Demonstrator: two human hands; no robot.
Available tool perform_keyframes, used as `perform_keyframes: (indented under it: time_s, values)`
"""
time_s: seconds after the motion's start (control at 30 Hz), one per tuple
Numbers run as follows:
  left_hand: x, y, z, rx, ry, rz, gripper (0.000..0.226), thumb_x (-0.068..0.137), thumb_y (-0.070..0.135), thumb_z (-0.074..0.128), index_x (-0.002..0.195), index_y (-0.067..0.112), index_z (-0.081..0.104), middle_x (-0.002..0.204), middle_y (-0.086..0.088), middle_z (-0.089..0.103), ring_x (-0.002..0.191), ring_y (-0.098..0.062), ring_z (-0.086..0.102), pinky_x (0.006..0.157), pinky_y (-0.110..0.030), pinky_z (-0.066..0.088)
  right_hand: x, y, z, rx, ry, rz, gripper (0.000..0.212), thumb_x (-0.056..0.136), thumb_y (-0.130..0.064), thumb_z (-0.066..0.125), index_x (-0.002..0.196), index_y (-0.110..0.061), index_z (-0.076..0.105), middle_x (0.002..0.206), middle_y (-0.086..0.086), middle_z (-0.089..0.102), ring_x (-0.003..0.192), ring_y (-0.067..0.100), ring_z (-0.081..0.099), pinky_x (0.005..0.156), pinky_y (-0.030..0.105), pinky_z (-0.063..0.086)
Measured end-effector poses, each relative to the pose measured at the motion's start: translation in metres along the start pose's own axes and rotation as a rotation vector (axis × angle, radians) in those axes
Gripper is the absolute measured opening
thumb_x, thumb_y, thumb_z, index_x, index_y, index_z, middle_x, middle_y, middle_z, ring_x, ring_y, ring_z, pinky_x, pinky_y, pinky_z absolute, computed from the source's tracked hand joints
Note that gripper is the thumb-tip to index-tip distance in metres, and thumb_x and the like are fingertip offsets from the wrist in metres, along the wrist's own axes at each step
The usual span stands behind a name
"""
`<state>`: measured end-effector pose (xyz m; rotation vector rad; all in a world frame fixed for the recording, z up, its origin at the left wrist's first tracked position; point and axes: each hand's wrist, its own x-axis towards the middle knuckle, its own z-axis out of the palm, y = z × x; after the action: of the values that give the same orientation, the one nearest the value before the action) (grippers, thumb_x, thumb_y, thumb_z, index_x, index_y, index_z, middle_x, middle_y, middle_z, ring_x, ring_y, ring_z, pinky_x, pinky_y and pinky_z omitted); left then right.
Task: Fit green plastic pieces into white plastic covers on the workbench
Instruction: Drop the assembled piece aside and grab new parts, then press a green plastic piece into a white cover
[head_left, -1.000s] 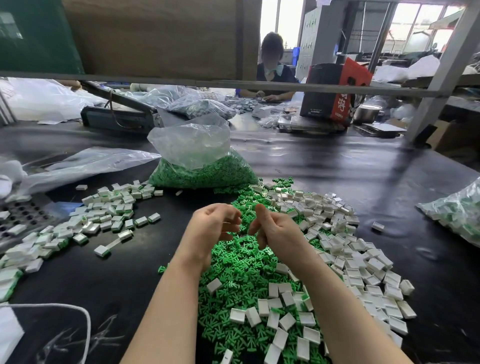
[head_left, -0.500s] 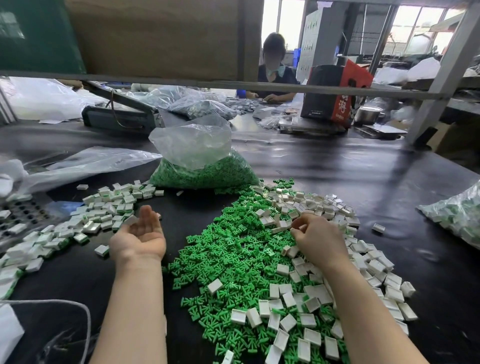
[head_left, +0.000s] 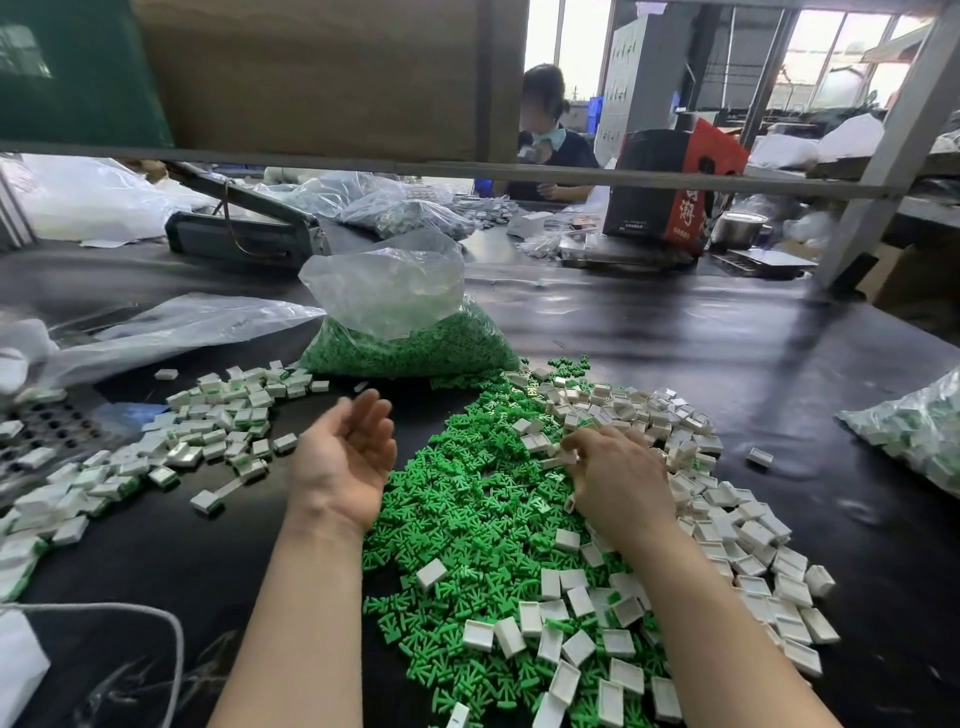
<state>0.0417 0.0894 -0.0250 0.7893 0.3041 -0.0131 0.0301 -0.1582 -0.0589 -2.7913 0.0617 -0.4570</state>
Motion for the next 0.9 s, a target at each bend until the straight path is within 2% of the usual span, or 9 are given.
perform_keyframes:
  time_s: [0.17,0.33,0.4,0.5,0.63,0.7,0.8,0.83,0.9]
  values:
    - [-0.010,-0.023,0.023,0.458,-0.147,0.055,0.019,0.098,0.022,0.052,0.097,0.015,0.070,0.077,0.003,0.071,0.064,-0.007,0.059,0.060,-0.023,0.043,-0.002,-0.003,-0.004,0.016,0.041,-0.008,0.013,0.096,-0.024,0.052,0.108,-0.023,0.057,0.100,-0.004,0.063,0.098,0.018,0.052,0.093,0.036,0.044]
    - [-0.018,-0.039,0.034,0.744,-0.293,0.100,0.012,0.096,0.014,0.057,0.101,0.014,0.069,0.082,0.003,0.073,0.068,-0.008,0.061,0.059,-0.021,0.046,-0.003,-0.008,-0.009,0.005,0.011,-0.010,0.015,0.095,-0.020,0.054,0.110,-0.019,0.056,0.101,-0.002,0.063,0.097,0.017,0.053,0.094,0.032,0.042]
    - [-0.018,-0.043,0.036,0.821,-0.319,0.107,0.014,0.097,0.015,0.057,0.105,0.016,0.068,0.087,0.003,0.073,0.071,-0.007,0.062,0.061,-0.021,0.047,-0.004,-0.012,-0.014,0.145,-0.001,-0.009,0.009,0.095,-0.020,0.057,0.104,-0.020,0.058,0.097,-0.003,0.064,0.097,0.017,0.055,0.090,0.030,0.041]
    - [-0.019,-0.047,0.039,0.845,-0.349,0.080,0.015,0.100,0.019,0.051,0.107,0.017,0.065,0.097,-0.001,0.072,0.074,-0.008,0.064,0.062,-0.022,0.050,-0.005,-0.024,-0.025,0.576,-0.045,0.001,0.007,0.092,-0.016,0.064,0.091,-0.022,0.060,0.089,-0.006,0.065,0.087,0.015,0.061,0.079,0.027,0.049]
    - [-0.022,-0.051,0.043,0.786,-0.440,0.023,0.023,0.101,0.020,0.050,0.099,0.010,0.070,0.089,-0.001,0.073,0.071,-0.010,0.067,0.062,-0.024,0.052,-0.007,-0.038,-0.032,0.834,-0.106,-0.039,0.006,0.089,-0.013,0.068,0.093,-0.015,0.065,0.090,0.002,0.068,0.085,0.018,0.066,0.079,0.039,0.057]
    - [-0.022,-0.051,0.042,0.782,-0.446,0.052,0.021,0.100,0.014,0.052,0.093,0.011,0.072,0.076,0.001,0.070,0.068,-0.010,0.065,0.061,-0.023,0.052,-0.008,-0.042,-0.028,0.834,-0.096,-0.065,0.007,0.087,-0.014,0.071,0.093,-0.014,0.067,0.089,0.003,0.070,0.083,0.017,0.067,0.076,0.037,0.057]
    - [-0.020,-0.047,0.038,0.789,-0.385,0.114,0.013,0.093,0.010,0.062,0.090,0.012,0.074,0.073,-0.002,0.072,0.066,-0.011,0.064,0.063,-0.023,0.053,-0.007,-0.042,-0.023,0.711,-0.008,-0.068,0.008,0.086,-0.019,0.073,0.088,-0.022,0.066,0.084,-0.008,0.069,0.076,0.005,0.065,0.065,0.022,0.050]
    - [-0.019,-0.045,0.036,0.771,-0.361,0.132,0.010,0.091,0.009,0.065,0.090,0.011,0.074,0.075,-0.005,0.073,0.068,-0.012,0.065,0.065,-0.022,0.055,-0.006,-0.039,-0.023,0.607,0.002,-0.074,0.008,0.086,-0.020,0.072,0.086,-0.026,0.067,0.083,-0.012,0.068,0.076,0.002,0.064,0.066,0.022,0.049]
    - [-0.019,-0.042,0.035,0.732,-0.332,0.169,0.010,0.085,0.005,0.070,0.091,0.012,0.074,0.080,-0.009,0.074,0.073,-0.015,0.067,0.069,-0.022,0.057,-0.005,-0.035,-0.023,0.435,-0.112,-0.108,0.011,0.087,-0.023,0.071,0.088,-0.034,0.072,0.087,-0.015,0.069,0.080,0.001,0.063,0.074,0.025,0.052]
